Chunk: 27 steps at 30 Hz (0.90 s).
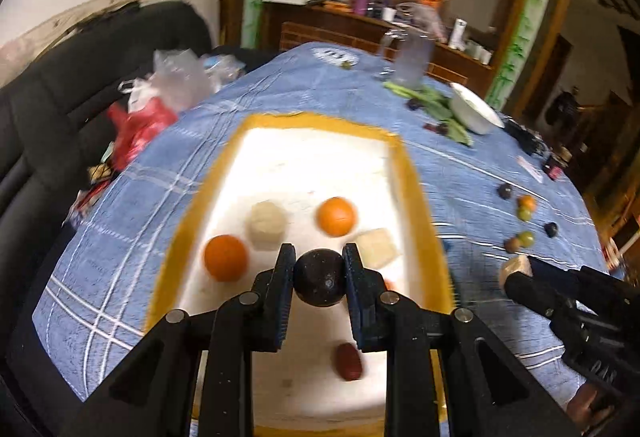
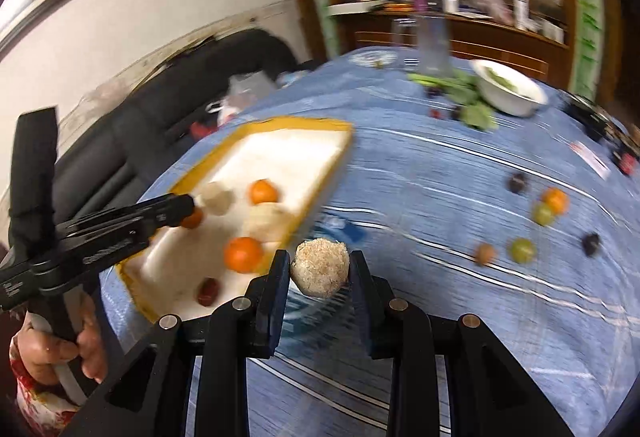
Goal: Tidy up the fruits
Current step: 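Drop the plum into the tray with the left tool while the right tool drops the beige fruit there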
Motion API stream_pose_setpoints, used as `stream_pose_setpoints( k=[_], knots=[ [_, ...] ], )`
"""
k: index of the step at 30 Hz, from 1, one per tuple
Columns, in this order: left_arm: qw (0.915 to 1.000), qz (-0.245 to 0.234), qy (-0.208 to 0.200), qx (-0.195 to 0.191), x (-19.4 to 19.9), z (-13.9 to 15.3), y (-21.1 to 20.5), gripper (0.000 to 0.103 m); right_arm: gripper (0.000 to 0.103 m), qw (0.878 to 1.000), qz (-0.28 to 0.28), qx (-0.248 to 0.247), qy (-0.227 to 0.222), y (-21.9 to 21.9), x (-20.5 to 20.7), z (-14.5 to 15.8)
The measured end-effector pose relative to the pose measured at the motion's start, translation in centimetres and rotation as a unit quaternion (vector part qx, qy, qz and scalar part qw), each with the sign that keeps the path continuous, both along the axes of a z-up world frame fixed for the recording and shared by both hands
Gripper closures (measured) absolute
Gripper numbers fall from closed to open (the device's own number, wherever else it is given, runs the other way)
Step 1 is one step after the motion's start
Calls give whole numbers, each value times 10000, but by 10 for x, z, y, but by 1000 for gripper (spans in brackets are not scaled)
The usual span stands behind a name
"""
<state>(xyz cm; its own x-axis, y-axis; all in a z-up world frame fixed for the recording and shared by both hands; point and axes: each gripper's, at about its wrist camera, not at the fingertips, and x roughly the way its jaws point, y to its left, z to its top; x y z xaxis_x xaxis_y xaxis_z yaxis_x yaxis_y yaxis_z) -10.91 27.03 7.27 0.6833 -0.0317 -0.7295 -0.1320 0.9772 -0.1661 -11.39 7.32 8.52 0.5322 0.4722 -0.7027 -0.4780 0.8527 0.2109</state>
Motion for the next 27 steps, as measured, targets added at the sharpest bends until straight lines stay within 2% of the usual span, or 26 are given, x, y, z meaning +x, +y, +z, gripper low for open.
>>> stream_pose_setpoints(
  k=[7, 13, 17, 19, 20, 21, 23, 27],
  knots=[
    [9995, 173, 249, 25, 1, -22, 21, 80, 70, 9975, 601, -373, 48, 76, 9, -18],
    [9993, 277, 191, -176, 6, -23, 36, 80, 70, 9932, 1021, -536, 178, 105, 1, -37],
    [9991, 318, 116, -263, 5, -20, 40, 79, 70, 9921, 1105, -585, 65, 115, -5, -40],
    [9988, 352, 66, -328, 3, -16, 41, 67, 70, 9908, 1229, -568, 65, 120, -7, -40],
    [9986, 377, 12, -358, 2, -13, 41, 53, 70, 9900, 1292, -573, 55, 122, -8, -40],
    [9984, 415, -75, -382, 0, -8, 42, 44, 70, 9891, 1351, -580, 33, 123, -12, -40],
    [9978, 479, -248, -377, -6, 2, 43, 42, 69, 9881, 1394, -640, -86, 123, -17, -37],
    [9979, 410, -379, -327, -9, 19, 34, 40, 62, 9900, 1237, -612, -283, 108, -29, -23]
  ],
)
